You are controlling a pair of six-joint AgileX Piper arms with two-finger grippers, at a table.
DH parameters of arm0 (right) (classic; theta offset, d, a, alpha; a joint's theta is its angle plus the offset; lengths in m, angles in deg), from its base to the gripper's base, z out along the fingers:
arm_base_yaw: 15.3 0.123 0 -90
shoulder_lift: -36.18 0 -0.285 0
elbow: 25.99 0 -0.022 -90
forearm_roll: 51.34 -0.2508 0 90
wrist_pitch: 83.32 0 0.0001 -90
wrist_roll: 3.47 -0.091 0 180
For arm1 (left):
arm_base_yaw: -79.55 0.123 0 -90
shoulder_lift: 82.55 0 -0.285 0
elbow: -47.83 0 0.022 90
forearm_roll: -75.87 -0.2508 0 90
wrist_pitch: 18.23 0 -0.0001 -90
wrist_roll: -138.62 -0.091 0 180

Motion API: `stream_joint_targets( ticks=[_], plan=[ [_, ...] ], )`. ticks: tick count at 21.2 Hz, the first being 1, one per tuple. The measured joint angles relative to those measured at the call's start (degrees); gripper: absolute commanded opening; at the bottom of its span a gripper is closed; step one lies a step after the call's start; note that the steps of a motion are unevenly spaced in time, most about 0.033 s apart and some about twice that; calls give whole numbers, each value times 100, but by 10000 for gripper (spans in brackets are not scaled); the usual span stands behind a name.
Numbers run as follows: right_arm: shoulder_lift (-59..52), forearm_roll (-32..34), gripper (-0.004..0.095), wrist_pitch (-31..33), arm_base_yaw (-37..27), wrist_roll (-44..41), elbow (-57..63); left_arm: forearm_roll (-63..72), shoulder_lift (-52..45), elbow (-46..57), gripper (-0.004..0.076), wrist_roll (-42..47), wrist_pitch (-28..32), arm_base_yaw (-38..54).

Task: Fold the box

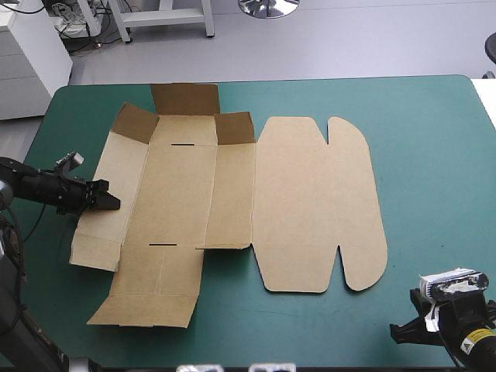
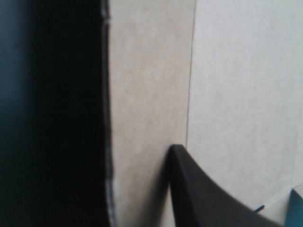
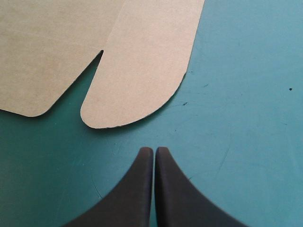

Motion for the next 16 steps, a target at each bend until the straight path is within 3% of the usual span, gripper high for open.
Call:
stream_joint_targets(
  ticks=[9,16],
  plan=[
    [0,-4,0,0,0,0,0,-21,-8,-212,-10,76,-223,-119],
    [0,-4,0,0,0,0,0,-1596,-37,-1201,-10,117,-242,-1120]
  ],
)
